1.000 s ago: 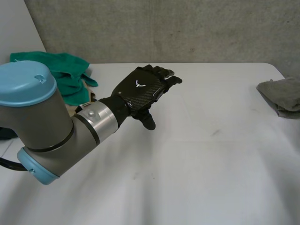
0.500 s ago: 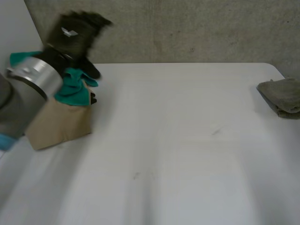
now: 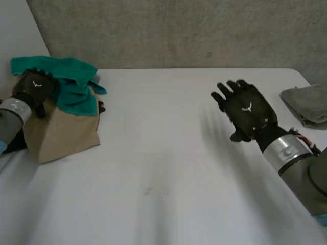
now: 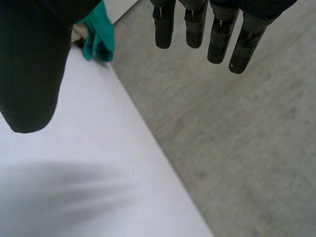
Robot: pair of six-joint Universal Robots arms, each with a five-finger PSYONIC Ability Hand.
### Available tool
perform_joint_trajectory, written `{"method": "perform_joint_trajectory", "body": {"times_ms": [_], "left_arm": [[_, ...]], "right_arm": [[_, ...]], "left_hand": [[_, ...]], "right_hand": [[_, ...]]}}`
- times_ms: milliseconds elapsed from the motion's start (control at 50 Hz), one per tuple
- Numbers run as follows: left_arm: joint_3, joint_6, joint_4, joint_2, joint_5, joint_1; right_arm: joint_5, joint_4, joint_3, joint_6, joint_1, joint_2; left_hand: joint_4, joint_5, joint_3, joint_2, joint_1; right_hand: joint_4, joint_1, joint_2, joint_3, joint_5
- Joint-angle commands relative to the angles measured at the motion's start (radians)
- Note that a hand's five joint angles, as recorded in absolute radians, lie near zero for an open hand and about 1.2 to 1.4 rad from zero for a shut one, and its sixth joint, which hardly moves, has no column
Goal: Fold the laundry.
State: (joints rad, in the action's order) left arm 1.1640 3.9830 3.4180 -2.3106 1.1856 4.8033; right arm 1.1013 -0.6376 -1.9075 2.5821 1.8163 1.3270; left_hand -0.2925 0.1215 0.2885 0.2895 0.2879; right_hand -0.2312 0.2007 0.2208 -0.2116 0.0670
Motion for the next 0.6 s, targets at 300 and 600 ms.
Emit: {"method": "perform_joint_trajectory", "body": {"times_ms": [300,600], "left_arm": [[-0.207,-0.331,0.195,-0.096,-0.017,-0.063],[-0.233,-0.341,0.080,0.006,-0.027,-0.092]], "right_arm": [[0.012,0.024,-0.008,-0.005,-0.008,-0.083],[0.012,0.024,0.015,-0.008,-0.008,-0.137]], "left_hand": [[-0.062,0.058,0.066,0.065,0.066],[-0.050,0.047,0.054,0.053,0.055]], "right_hand": [[0.057,-0.026,-0.046,0.037,-0.067],[0.057,-0.026,-0.046,0.037,-0.067]]}}
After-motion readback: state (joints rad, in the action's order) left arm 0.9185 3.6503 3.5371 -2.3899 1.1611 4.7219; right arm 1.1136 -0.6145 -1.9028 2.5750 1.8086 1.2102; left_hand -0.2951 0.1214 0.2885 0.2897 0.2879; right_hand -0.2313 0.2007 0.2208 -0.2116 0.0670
